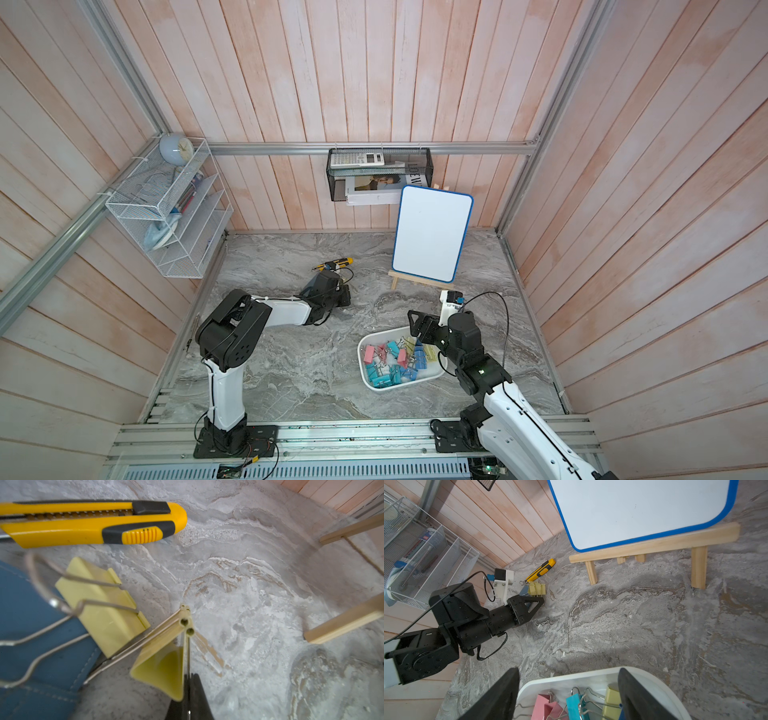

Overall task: Put the binder clips in the storage box
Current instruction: Pick up the binder clip at the center of the board.

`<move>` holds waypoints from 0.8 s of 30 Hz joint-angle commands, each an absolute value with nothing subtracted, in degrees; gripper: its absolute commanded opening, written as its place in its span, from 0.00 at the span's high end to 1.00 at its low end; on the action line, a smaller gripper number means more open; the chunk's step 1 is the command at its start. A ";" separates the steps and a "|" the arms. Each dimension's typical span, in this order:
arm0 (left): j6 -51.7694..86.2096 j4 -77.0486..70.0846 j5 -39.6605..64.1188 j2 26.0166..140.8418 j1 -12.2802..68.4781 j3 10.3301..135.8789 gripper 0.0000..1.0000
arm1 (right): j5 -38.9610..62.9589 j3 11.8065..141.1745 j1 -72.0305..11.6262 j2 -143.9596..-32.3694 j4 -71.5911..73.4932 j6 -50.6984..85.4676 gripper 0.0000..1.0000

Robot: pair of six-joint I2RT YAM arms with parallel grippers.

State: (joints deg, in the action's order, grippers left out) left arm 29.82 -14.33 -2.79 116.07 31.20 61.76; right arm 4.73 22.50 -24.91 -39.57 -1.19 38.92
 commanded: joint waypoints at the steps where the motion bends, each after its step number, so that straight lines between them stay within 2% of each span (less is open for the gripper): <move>1: 30.41 -11.77 0.25 114.11 31.38 61.82 1.00 | 4.32 20.43 -23.77 -38.52 -0.33 39.97 0.17; 7: 29.04 -8.58 5.32 107.53 31.90 60.24 1.00 | 7.37 19.43 -18.81 -39.05 -0.09 42.37 0.07; 12: 24.32 -0.12 7.62 101.46 34.68 62.64 1.00 | 13.28 19.77 -12.71 -43.10 1.20 44.59 0.07; 18: 17.29 14.18 5.80 94.27 42.04 67.32 1.00 | 13.64 19.18 -10.81 -45.22 4.00 45.98 0.07; 24: 13.76 22.32 1.08 87.86 53.79 68.30 1.00 | 13.88 19.76 -8.31 -43.74 1.64 46.67 0.07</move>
State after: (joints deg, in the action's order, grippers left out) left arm 17.41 15.25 3.95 89.67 49.84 67.00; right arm 12.91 19.49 -9.54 -44.69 1.85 45.67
